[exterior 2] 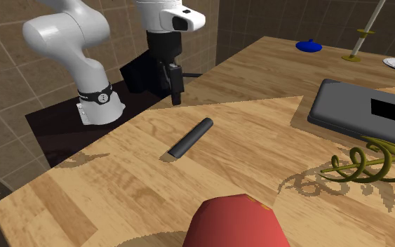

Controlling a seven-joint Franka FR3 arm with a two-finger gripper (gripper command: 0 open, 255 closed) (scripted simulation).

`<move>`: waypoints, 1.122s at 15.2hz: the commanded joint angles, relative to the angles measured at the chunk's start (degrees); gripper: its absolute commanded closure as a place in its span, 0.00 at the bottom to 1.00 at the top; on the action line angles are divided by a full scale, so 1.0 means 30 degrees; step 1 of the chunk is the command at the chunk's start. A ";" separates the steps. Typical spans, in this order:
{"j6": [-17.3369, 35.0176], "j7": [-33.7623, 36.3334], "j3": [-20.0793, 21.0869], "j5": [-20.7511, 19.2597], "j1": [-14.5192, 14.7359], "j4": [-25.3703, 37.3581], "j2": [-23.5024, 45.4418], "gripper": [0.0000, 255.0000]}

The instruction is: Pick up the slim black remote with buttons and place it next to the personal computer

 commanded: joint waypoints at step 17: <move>0.8943 -0.7850 -0.0493 0.0340 0.2091 0.0204 0.8195 0.00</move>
